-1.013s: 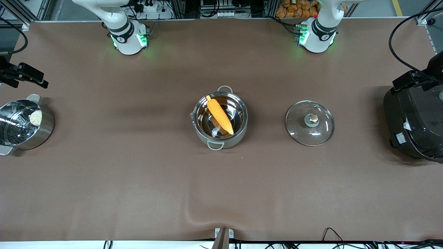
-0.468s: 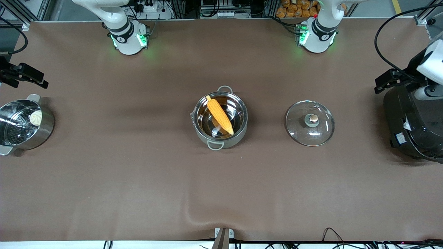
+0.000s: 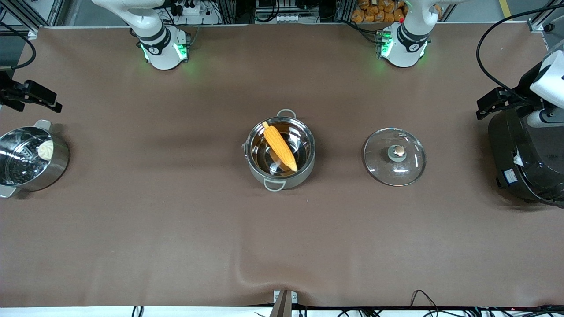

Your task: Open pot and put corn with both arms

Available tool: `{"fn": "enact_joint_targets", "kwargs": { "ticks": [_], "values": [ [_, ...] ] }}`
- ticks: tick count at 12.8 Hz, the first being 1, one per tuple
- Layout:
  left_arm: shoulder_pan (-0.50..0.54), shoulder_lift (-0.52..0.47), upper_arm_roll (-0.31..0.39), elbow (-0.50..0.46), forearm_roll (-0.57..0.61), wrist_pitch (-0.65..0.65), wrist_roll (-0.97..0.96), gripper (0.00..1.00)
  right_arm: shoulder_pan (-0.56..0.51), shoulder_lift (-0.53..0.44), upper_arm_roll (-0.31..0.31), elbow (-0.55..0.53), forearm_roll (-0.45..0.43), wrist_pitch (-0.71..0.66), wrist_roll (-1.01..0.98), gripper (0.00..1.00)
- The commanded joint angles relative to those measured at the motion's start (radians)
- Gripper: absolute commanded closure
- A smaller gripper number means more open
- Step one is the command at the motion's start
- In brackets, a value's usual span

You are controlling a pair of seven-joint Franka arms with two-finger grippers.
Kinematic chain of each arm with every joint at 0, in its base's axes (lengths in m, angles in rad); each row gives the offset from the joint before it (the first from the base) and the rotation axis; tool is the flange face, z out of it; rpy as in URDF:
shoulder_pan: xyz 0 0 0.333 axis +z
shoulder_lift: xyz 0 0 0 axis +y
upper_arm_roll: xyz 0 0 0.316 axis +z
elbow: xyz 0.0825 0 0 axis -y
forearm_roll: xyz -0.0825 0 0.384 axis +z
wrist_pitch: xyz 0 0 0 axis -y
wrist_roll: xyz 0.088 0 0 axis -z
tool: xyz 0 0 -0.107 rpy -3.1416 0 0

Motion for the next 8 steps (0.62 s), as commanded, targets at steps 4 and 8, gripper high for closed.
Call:
{"fn": "enact_joint_targets", "kwargs": {
  "ticks": [4,8],
  "values": [
    [0.008,-0.004,-0.004,0.013,-0.023,-0.019,0.063,0.00,0.006,-0.031,0.022,-0.005,0.004,-0.019,0.056,0.00],
    [0.008,0.002,0.002,0.039,-0.029,-0.049,0.062,0.00,0.004,-0.036,0.021,-0.005,0.004,-0.018,0.042,0.00]
  ]
}}
